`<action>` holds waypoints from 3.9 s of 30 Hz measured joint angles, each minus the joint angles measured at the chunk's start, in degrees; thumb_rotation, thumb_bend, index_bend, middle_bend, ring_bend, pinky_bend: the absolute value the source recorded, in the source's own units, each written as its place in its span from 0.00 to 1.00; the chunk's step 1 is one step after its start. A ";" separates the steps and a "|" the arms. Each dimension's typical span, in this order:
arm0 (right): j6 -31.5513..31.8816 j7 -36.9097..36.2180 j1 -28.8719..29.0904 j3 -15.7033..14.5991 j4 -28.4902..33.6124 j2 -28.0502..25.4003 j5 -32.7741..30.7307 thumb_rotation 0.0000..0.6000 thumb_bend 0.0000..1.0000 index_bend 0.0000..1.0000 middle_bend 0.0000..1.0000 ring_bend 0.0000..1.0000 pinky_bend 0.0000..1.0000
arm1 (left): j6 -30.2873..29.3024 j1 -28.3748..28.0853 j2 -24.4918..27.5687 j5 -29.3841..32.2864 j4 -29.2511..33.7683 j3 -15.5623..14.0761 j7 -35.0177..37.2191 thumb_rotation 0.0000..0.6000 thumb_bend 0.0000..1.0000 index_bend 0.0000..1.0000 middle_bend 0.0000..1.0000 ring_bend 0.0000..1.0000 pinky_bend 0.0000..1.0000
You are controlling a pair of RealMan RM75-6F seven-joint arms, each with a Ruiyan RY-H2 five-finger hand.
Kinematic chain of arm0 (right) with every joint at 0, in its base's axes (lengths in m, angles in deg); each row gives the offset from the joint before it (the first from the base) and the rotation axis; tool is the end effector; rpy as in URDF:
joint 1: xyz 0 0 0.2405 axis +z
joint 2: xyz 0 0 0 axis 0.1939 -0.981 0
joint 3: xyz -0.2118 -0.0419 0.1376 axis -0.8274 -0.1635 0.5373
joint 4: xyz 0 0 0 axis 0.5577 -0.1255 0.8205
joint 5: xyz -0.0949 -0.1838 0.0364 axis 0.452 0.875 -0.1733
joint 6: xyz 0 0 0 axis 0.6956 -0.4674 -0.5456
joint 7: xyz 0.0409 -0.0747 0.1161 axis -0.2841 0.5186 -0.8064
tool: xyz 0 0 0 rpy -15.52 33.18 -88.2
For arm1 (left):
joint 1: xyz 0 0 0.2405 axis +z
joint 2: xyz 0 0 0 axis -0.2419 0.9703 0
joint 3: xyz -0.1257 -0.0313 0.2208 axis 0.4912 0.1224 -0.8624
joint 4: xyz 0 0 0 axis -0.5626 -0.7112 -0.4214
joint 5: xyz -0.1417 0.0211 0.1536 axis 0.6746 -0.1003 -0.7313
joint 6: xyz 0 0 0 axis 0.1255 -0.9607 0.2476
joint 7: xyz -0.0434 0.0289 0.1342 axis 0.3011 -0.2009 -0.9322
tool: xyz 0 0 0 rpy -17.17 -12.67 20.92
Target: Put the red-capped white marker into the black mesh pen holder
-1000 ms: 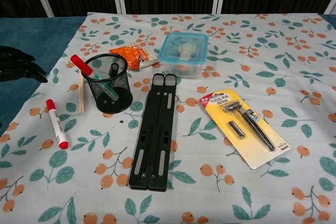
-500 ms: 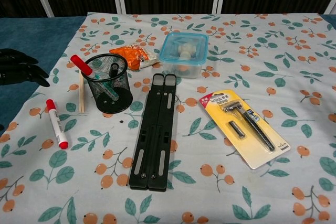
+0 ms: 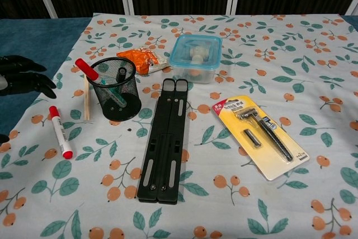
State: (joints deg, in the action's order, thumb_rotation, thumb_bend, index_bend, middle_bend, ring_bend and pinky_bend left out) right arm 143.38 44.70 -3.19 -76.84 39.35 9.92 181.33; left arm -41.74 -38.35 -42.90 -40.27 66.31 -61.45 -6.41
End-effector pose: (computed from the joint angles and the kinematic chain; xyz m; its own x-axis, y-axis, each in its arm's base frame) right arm -0.2932 -0.1839 0.1200 0.3674 -0.1085 0.9237 -0.9243 -0.1532 0.3496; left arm -0.2550 0.2321 0.0487 0.7423 0.1022 0.6622 0.5812 -0.5899 -0.5605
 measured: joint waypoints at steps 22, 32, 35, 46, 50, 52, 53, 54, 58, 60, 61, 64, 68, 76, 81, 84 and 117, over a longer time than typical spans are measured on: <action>-0.14 -0.87 0.04 0.29 0.32 -0.35 -0.53 1.00 0.16 0.00 0.00 0.00 0.18 | 9.12 -5.01 -7.55 3.00 -1.63 1.53 -5.77 1.00 0.22 0.34 0.28 0.00 0.00; -0.20 -1.30 0.05 0.27 0.59 -0.53 -0.54 1.00 0.16 0.00 0.00 0.00 0.18 | 9.02 -5.54 -8.13 3.78 -2.17 1.25 -6.92 1.00 0.24 0.39 0.33 0.00 0.00; -0.20 -1.21 0.04 0.25 0.66 -0.53 -0.52 1.00 0.16 0.00 0.00 0.00 0.18 | 8.80 -5.50 -8.13 4.04 -2.50 1.17 -6.72 1.00 0.24 0.40 0.34 0.00 0.00; -0.40 -0.90 0.04 0.27 0.79 -0.47 -0.74 1.00 0.16 0.00 0.00 0.00 0.18 | 8.56 -5.86 -8.29 4.65 -4.23 1.06 -5.45 1.00 0.24 0.43 0.37 0.01 0.00; -0.35 -0.81 0.02 0.26 0.84 -0.47 -0.71 1.00 0.16 0.00 0.00 0.00 0.18 | 8.90 -6.14 -9.01 4.79 -4.94 0.91 -5.44 1.00 0.24 0.44 0.38 0.01 0.00; -0.40 -0.81 0.02 0.26 0.86 -0.48 -0.74 1.00 0.16 0.00 0.00 0.00 0.18 | 9.03 -6.22 -9.29 4.92 -5.13 0.86 -5.44 1.00 0.25 0.45 0.39 0.03 0.00; -0.41 -0.81 0.03 0.26 0.86 -0.49 -0.75 1.00 0.16 0.00 0.00 0.00 0.18 | 9.10 -6.29 -9.50 5.03 -5.25 0.84 -5.41 1.00 0.27 0.47 0.41 0.04 0.00; -0.42 -0.82 0.03 0.26 0.87 -0.49 -0.76 1.00 0.16 0.00 0.00 0.00 0.18 | 9.10 -6.31 -9.56 5.05 -5.28 0.83 -5.38 1.00 0.29 0.49 0.43 0.05 0.00; -0.38 -0.90 0.03 0.31 0.89 -0.51 -0.79 1.00 0.16 0.00 0.00 0.00 0.18 | 8.62 -6.38 -9.77 4.77 -5.43 0.72 -4.92 1.00 0.38 0.57 0.52 0.11 0.02; -0.41 -0.93 0.04 0.31 0.91 -0.52 -0.81 1.00 0.16 0.00 0.00 0.00 0.18 | 8.08 -6.33 -9.78 4.56 -5.61 0.61 -4.54 1.00 0.39 0.61 0.57 0.14 0.04; -0.42 -0.94 0.04 0.31 0.93 -0.53 -0.80 1.00 0.16 0.00 0.00 0.00 0.18 | 7.89 -6.27 -9.76 4.54 -5.71 0.57 -4.39 1.00 0.39 0.62 0.58 0.14 0.04; -0.41 -0.97 0.04 0.29 0.91 -0.54 -0.74 1.00 0.16 0.00 0.00 0.00 0.18 | 7.40 -6.06 -9.60 4.68 -5.97 0.48 -4.03 1.00 0.39 0.65 0.60 0.16 0.05; -0.40 -1.02 0.03 0.36 1.03 -0.58 -0.86 1.00 0.16 0.00 0.00 0.00 0.18 | 6.50 -5.94 -8.84 4.71 -5.77 0.59 -3.45 1.00 0.39 0.65 0.60 0.16 0.05; -0.39 -0.97 0.00 0.36 1.18 -0.62 -0.89 1.00 0.16 0.00 0.00 0.00 0.18 | 2.21 -5.91 -6.35 2.48 -2.63 0.85 1.39 1.00 0.39 0.65 0.60 0.18 0.07; -0.43 -0.98 0.00 0.37 1.24 -0.64 -0.94 1.00 0.16 0.00 0.00 0.00 0.18 | -2.35 -5.90 -3.80 -0.30 1.52 1.04 7.66 1.00 0.39 0.65 0.60 0.18 0.08; -0.33 -1.03 -0.03 0.40 1.27 -0.67 -0.95 1.00 0.16 0.00 0.00 0.00 0.18 | -5.13 -6.08 -1.87 -2.32 4.43 1.45 9.42 1.00 0.39 0.64 0.60 0.18 0.08; -1.23 -2.00 0.09 0.63 2.07 -0.97 -2.14 1.00 0.16 0.00 0.00 0.00 0.18 | 7.72 -18.38 -5.05 26.02 14.50 19.19 30.46 1.00 0.38 0.64 0.60 0.18 0.08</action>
State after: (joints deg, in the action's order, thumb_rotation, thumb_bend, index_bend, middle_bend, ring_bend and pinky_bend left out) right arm 142.14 42.70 -3.11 -76.20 41.42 8.96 179.20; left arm -34.02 -56.73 -47.94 -14.25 80.81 -42.26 24.05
